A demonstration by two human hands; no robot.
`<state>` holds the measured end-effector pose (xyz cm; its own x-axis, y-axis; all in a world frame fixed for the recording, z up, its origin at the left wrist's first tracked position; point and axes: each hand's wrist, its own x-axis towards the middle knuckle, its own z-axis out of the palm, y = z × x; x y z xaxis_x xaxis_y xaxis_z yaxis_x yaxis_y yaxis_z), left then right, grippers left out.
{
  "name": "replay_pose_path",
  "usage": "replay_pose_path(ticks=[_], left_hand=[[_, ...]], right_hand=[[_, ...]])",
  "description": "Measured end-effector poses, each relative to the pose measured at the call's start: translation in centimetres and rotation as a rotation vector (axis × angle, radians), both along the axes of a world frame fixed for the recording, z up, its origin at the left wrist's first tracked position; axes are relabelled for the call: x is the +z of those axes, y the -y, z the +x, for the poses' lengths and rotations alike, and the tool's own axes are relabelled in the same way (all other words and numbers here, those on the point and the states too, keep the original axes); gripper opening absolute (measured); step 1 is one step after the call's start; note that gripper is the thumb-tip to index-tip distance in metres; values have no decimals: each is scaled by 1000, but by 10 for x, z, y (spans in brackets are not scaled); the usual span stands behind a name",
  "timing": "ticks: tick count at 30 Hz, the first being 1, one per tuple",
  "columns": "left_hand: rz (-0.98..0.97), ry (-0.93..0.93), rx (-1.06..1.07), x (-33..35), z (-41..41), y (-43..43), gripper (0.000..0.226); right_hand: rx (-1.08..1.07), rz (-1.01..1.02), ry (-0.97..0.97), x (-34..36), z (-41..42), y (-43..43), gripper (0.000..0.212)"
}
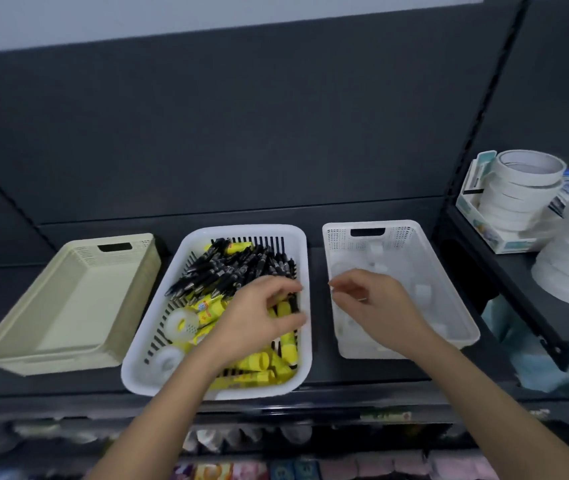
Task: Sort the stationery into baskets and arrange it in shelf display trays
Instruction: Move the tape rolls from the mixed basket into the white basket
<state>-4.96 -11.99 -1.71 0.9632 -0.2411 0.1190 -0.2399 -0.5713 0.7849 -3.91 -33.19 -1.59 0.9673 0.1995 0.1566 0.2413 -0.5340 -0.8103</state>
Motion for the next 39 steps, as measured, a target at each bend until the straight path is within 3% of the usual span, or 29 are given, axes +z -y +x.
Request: replay_pose_path(ticks=[7,19,22,26,33,39], left_hand=[[146,-41,103,-4,-20,-94,38],[783,23,50,-28,0,-151,58],[769,-48,28,-32,12,-152,62],[750,-9,19,-33,12,-155,52],[222,46,149,-17,-15,-170,40],[145,-80,79,-6,-28,-186,38]], right_hand=[[212,-38,-46,-7,-13,-67,14],[304,-198,0,-28,-18,-134,14],[312,-238,-21,-28,-19,-145,20],[383,-344,-42,-29,-17,-160,31],[513,-537,-46,-26,-6,-177,35],[624,-483,-118,-20,-3,-178,59]])
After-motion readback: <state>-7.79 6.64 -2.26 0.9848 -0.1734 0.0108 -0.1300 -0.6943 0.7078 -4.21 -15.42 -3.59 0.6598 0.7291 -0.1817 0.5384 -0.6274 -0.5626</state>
